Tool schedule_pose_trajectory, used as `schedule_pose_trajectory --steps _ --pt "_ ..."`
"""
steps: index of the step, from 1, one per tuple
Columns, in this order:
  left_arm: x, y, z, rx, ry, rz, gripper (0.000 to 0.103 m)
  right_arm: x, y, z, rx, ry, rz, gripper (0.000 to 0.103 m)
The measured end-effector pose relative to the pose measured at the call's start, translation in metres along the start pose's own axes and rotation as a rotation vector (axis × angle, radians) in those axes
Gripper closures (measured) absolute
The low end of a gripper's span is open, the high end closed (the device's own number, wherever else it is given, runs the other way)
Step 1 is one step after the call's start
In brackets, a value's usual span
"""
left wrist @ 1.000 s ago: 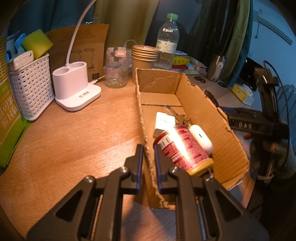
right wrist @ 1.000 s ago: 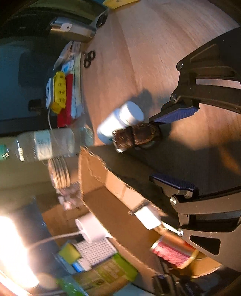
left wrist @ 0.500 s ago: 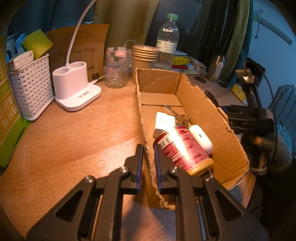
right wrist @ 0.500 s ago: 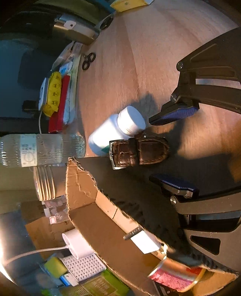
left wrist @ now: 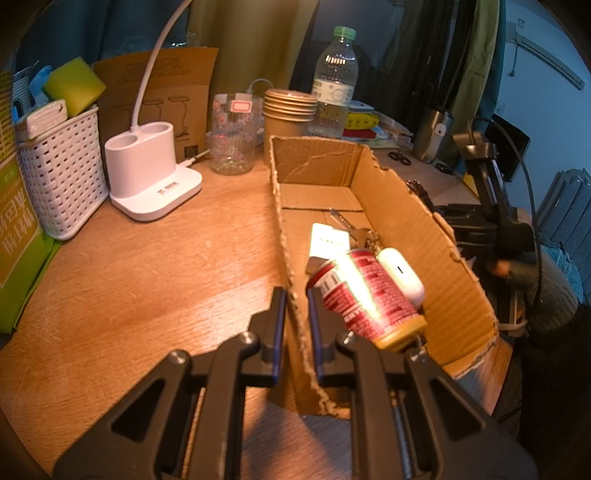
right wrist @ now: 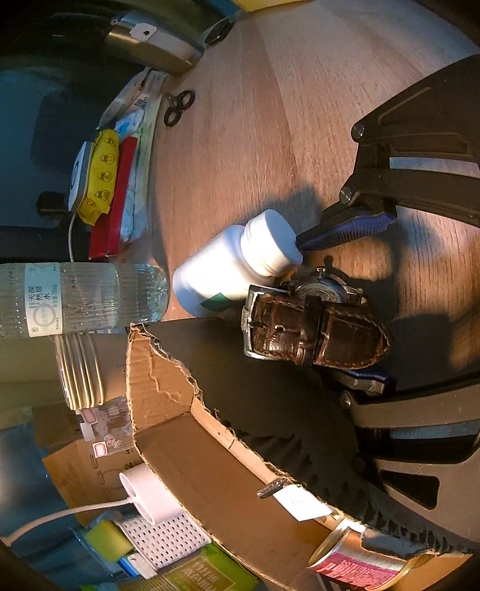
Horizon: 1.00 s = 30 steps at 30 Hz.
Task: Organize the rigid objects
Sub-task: 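Close the right tool on the watch strap and lift it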
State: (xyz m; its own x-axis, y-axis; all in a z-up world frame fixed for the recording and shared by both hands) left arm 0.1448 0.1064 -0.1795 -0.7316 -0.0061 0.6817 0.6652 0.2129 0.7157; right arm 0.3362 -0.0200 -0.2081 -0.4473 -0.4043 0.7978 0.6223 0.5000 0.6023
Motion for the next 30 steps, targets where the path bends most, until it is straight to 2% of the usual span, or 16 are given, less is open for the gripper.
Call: schedule_pose_trajectory --steps 4,6,30 --pt "0.000 0.000 0.000 0.000 0.000 0.000 0.089 0.001 0.001 0.001 -0.003 -0.003 -0.001 0.048" --pt "0.000 0.000 0.000 -0.001 0.001 0.000 0.089 0.001 0.001 0.003 0.001 -0.002 -0.004 0.057" --pt "0.000 0.000 0.000 -0.002 0.000 -0.001 0.089 0.025 -0.001 0.005 -0.027 -0.031 -0.066 0.057"
Point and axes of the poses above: each gripper's, at about its wrist camera, not at the fingertips, and x roughly against the way its jaws point, z to its left, y to its top, the point moved 9 cm from there along -x, roughly the way its jaws point, and after that the axes turned 4 degrees about y, right-handed, at the moved point
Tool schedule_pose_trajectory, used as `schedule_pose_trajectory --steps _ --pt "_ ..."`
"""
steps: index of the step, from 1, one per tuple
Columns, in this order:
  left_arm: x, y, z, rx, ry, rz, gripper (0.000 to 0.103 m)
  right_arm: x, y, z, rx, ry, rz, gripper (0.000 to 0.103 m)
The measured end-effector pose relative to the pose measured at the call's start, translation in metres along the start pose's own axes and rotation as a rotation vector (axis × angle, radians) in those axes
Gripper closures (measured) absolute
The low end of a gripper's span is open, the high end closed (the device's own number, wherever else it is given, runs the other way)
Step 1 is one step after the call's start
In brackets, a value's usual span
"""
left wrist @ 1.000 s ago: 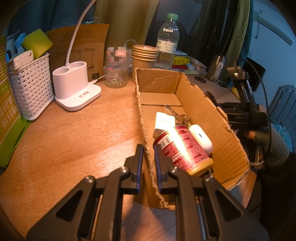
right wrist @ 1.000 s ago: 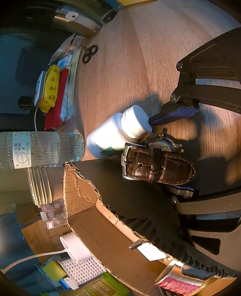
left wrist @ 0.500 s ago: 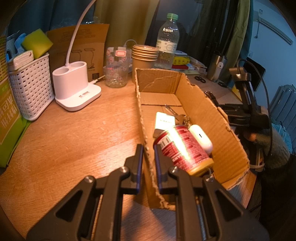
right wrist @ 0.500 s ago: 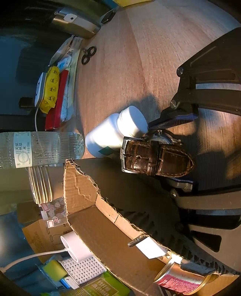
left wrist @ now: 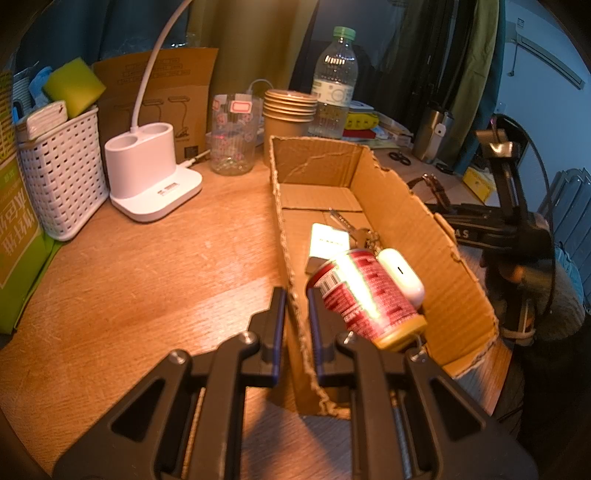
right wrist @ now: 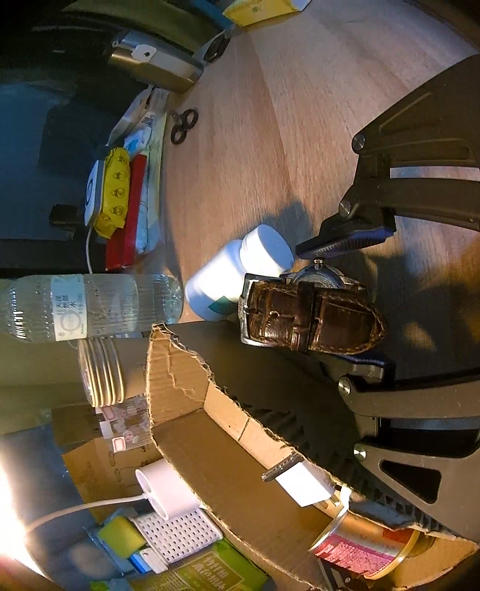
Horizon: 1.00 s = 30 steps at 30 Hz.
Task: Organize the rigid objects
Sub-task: 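Close the right tool on the watch strap and lift it, then carry the watch with the right tool over the box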
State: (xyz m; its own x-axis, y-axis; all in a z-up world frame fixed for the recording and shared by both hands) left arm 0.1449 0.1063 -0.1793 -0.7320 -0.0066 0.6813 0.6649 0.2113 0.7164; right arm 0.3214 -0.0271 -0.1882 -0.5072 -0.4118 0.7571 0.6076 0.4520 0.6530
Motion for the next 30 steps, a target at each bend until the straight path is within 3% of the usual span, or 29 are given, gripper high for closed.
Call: schedule_pose_trajectory --steps 11,30 --pt "0.000 0.000 0.000 0.000 0.000 0.000 0.089 0.031 0.007 -0.001 -0.005 -0.015 -0.062 0.057" --pt "0.000 0.000 0.000 0.000 0.000 0.000 0.089 0.076 0.030 0.038 0.069 0.016 -0.164 0.057"
Point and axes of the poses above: each gripper's, at about its wrist camera, not at the fingertips, and x roughly against the way its jaws point, z to its left, y to its top, the point moved 9 cm from there along -x, roughly the way its jaws point, and after that the axes turned 4 degrees about y, right-handed, at the moved point
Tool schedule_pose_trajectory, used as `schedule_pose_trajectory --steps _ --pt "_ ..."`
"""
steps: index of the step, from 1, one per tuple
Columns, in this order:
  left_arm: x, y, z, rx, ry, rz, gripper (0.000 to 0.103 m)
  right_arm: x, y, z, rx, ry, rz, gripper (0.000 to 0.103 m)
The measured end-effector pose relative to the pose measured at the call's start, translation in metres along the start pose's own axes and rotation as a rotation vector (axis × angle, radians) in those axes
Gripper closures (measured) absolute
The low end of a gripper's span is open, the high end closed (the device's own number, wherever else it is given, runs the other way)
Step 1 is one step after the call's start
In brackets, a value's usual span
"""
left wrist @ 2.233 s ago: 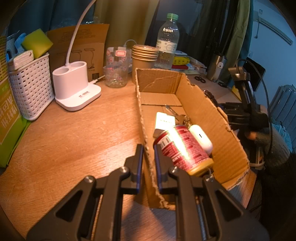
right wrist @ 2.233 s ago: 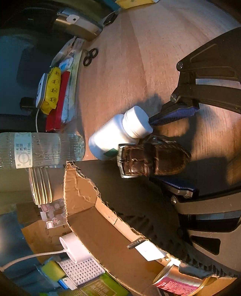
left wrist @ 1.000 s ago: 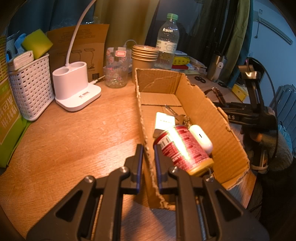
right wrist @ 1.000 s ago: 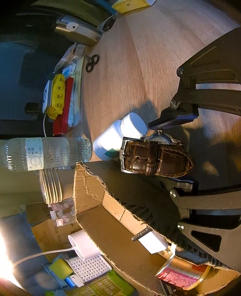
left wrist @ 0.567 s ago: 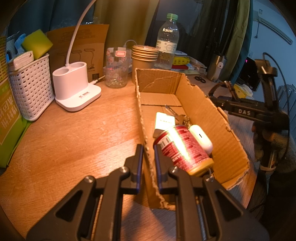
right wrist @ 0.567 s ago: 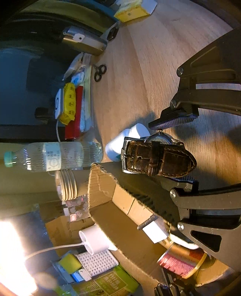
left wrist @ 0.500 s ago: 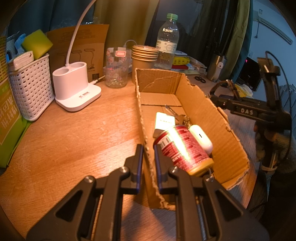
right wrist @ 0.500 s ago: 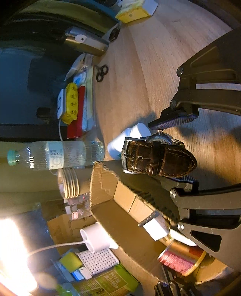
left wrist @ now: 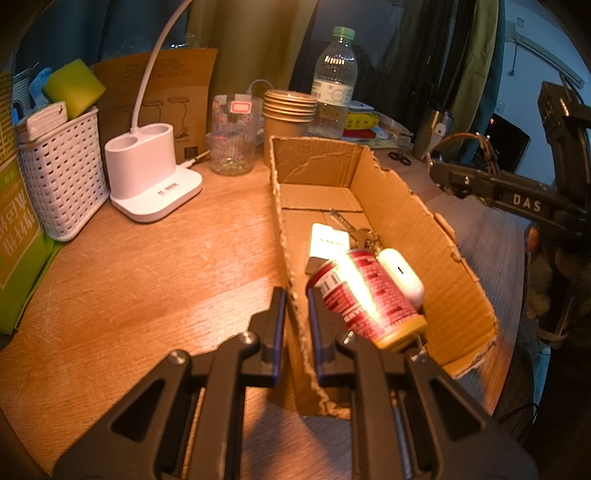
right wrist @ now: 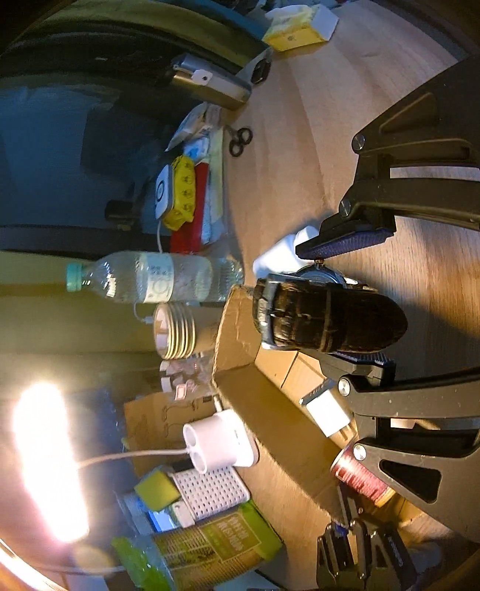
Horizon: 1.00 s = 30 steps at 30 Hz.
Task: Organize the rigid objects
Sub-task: 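Carry the watch with the right tool over the box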
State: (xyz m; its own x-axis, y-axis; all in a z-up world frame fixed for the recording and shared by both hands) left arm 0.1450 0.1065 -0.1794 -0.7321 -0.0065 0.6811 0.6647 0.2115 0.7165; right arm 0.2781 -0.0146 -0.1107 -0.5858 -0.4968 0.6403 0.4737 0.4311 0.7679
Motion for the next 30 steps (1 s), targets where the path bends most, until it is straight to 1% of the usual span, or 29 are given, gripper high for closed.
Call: schedule_pose_trajectory --steps 9,17,26,30 --pt "0.000 0.000 0.000 0.000 0.000 0.000 0.089 -0.010 0.004 0.024 0.039 0.049 0.003 0.058" --pt "0.000 0.000 0.000 0.000 0.000 0.000 0.089 -0.015 0.006 0.033 0.049 0.062 0.000 0.058" --pt "0.000 0.000 0.000 0.000 0.000 0.000 0.089 -0.011 0.019 0.047 0.071 0.079 -0.027 0.058" --pt "0.000 0.000 0.000 0.000 0.000 0.000 0.089 -0.015 0.020 0.054 0.086 0.089 -0.022 0.058"
Point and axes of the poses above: each gripper's, at about its wrist camera, not at the fingertips, and x roughly against the way its jaws point, z to its left, y to its top, the point moved 9 cm from there along -x, roughly the way its jaws point, and after that the axes turned 4 degrees about y, right-handed, at the moved point
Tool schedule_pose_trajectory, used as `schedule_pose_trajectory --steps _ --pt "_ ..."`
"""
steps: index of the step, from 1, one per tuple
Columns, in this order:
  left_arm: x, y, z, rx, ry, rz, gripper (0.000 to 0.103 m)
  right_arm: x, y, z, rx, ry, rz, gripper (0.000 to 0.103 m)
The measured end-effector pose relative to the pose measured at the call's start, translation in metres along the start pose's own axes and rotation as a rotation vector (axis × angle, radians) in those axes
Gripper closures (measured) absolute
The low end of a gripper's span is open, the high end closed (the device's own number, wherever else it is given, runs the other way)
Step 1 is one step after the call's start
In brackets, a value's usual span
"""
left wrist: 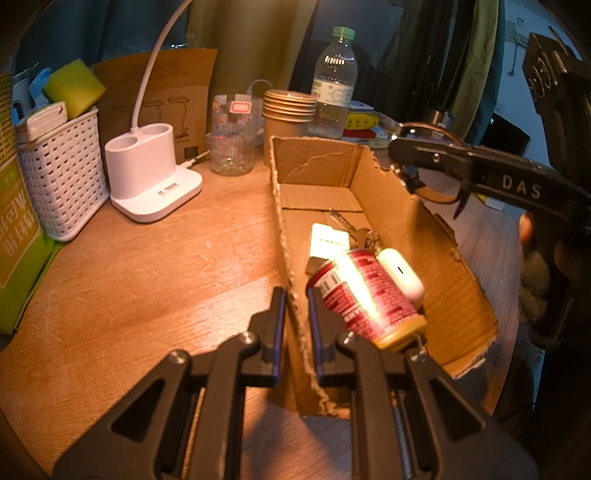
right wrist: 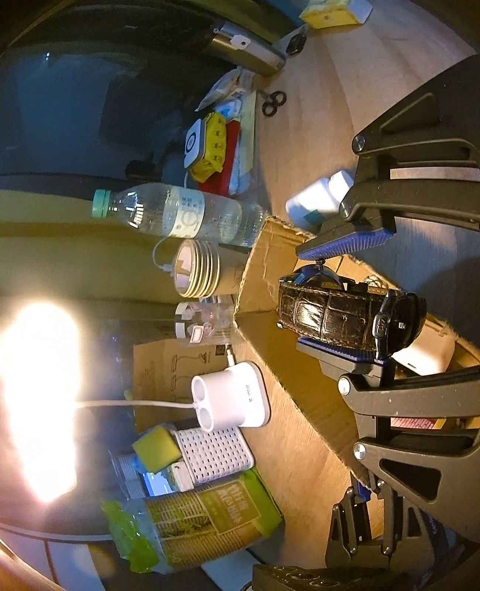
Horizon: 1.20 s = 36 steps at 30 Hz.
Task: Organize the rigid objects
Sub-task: 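Carry the watch with the right tool over the box, then lower the watch into the box and open the right tool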
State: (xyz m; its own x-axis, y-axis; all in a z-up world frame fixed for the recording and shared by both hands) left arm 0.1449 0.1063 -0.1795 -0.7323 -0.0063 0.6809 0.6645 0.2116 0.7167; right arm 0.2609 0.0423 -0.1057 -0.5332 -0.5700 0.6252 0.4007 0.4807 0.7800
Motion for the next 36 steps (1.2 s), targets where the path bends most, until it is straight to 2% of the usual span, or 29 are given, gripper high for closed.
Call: schedule_pose_trajectory --steps 12,15,26,36 --pt "0.000 0.000 0.000 0.000 0.000 0.000 0.089 -0.030 -0.021 0.001 -0.014 0.047 0.080 0.058" --pt "0.000 0.000 0.000 0.000 0.000 0.000 0.089 -0.039 -0.028 -0.001 -0.016 0.043 0.116 0.058" --pt "0.001 0.001 -0.001 -0.005 0.000 -0.003 0.089 -0.055 -0.039 0.008 0.105 -0.013 0.224 0.058" --pt "0.002 0.001 -0.003 -0.002 -0.001 -0.001 0.089 -0.057 -0.042 0.011 0.145 -0.041 0.253 0.058"
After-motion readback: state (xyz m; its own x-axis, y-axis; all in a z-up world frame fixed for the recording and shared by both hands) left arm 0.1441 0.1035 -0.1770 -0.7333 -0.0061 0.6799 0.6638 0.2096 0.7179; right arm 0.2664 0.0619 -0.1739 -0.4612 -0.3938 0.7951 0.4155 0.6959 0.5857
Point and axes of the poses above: each gripper's, at about its wrist camera, not at the fingertips, and x roughly against the way its jaws point, z to its left, y to its top, the point moved 9 cm from there along -x, roughly the way its jaws point, and after that the axes turned 4 degrees about y, right-handed, at the moved point
